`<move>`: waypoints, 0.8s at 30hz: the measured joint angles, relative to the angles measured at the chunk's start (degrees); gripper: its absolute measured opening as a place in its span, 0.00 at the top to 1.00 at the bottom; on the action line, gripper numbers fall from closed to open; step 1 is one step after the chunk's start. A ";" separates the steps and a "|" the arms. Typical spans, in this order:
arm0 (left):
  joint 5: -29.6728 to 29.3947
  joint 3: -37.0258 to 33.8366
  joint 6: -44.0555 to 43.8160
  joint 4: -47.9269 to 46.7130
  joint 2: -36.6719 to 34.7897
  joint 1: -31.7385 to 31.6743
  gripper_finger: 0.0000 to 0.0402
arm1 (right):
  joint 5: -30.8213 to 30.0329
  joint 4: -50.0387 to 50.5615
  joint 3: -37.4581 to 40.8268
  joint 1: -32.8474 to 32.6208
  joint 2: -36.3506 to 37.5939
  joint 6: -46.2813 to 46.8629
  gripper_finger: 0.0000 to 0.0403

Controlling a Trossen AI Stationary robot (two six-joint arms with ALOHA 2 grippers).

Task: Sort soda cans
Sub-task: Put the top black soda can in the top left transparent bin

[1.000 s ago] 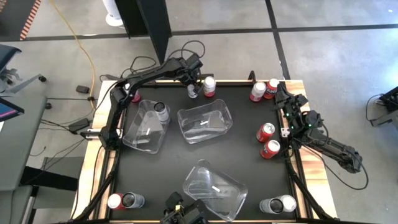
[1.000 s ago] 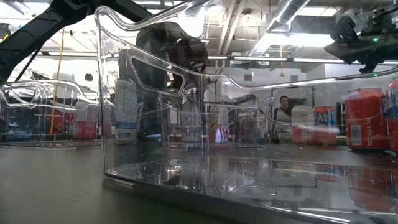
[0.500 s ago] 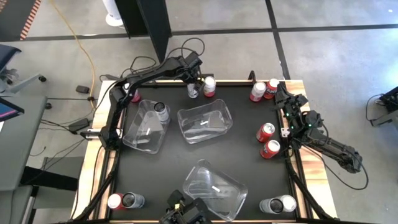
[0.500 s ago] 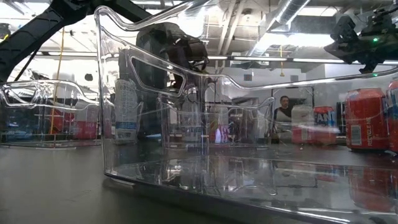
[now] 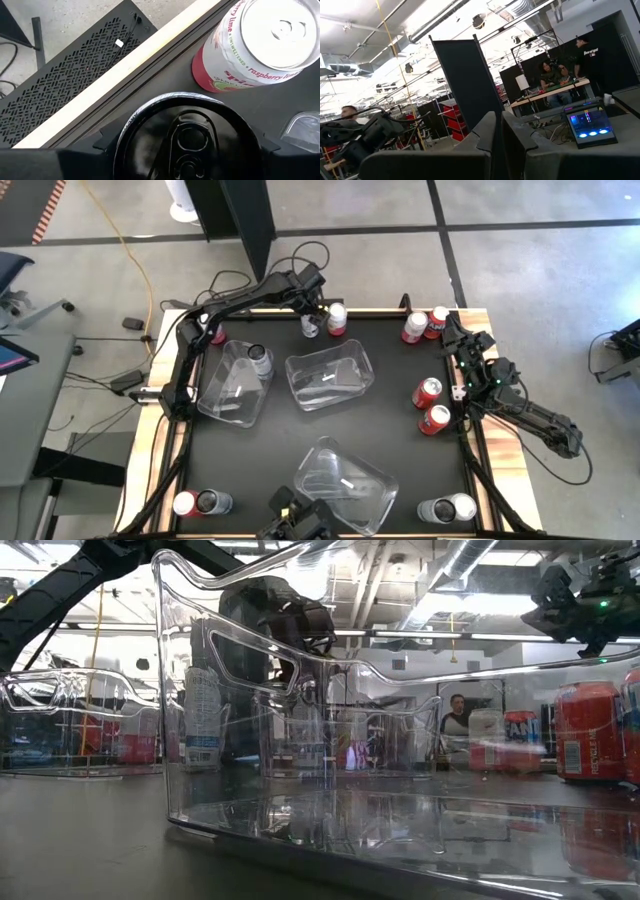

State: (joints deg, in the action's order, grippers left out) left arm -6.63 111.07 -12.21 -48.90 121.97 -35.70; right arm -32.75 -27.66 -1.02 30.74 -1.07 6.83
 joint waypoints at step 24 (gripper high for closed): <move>-1.54 0.00 1.93 -8.68 -19.45 3.14 0.39 | -0.01 0.04 0.00 0.00 0.00 0.20 0.88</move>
State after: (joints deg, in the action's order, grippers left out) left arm -8.17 111.07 -10.28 -57.59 102.52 -32.56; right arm -32.76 -27.62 -1.02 30.74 -1.07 7.03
